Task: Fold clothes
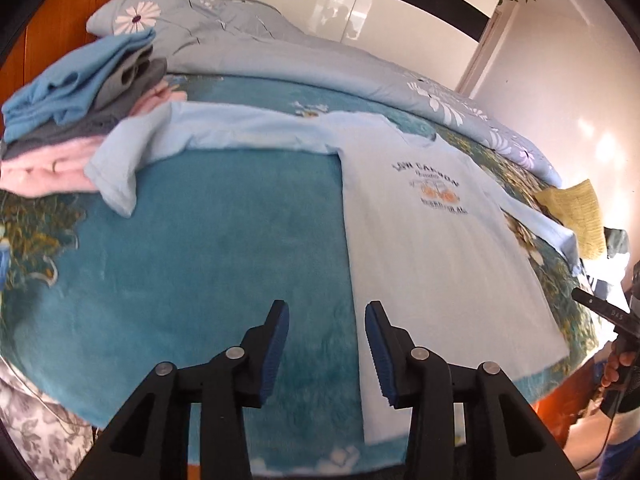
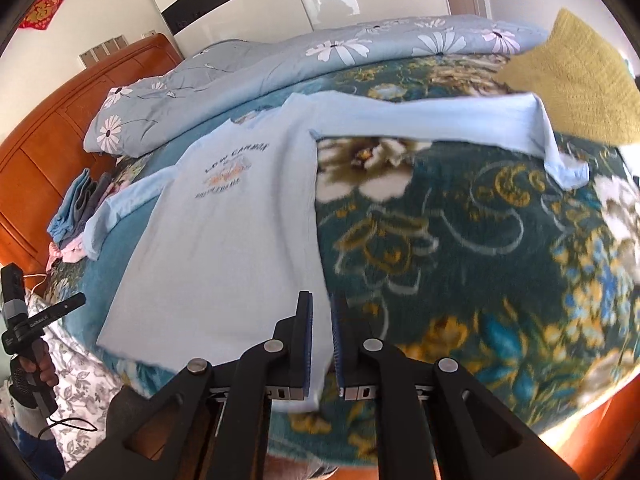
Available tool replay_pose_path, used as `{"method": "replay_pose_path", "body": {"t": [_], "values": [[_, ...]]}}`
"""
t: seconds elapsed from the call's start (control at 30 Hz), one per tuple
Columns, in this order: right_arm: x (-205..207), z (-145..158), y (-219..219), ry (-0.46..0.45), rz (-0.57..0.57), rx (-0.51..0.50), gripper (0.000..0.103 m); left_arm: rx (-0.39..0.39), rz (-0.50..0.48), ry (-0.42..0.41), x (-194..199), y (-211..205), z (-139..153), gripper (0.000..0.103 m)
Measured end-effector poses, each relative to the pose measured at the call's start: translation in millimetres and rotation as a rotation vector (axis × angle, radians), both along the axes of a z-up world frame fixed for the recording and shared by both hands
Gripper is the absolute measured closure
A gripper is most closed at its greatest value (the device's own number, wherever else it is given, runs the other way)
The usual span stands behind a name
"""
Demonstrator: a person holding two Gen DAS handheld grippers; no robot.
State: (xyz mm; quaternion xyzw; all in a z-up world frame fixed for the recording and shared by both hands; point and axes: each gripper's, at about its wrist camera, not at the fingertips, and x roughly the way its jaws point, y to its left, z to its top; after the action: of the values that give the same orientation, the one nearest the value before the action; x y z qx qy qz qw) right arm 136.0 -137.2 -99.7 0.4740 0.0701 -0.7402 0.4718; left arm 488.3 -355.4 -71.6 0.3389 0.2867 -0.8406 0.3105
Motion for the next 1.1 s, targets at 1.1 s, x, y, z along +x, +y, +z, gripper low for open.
{"method": "replay_pose_path", "body": {"t": [1.1], "values": [[-115.8,-23.7,-107.9,-0.087,-0.006,-0.071,0.098,-0.005,-0.139,-0.104,-101.2,3.8,-49.2,0.035]]}}
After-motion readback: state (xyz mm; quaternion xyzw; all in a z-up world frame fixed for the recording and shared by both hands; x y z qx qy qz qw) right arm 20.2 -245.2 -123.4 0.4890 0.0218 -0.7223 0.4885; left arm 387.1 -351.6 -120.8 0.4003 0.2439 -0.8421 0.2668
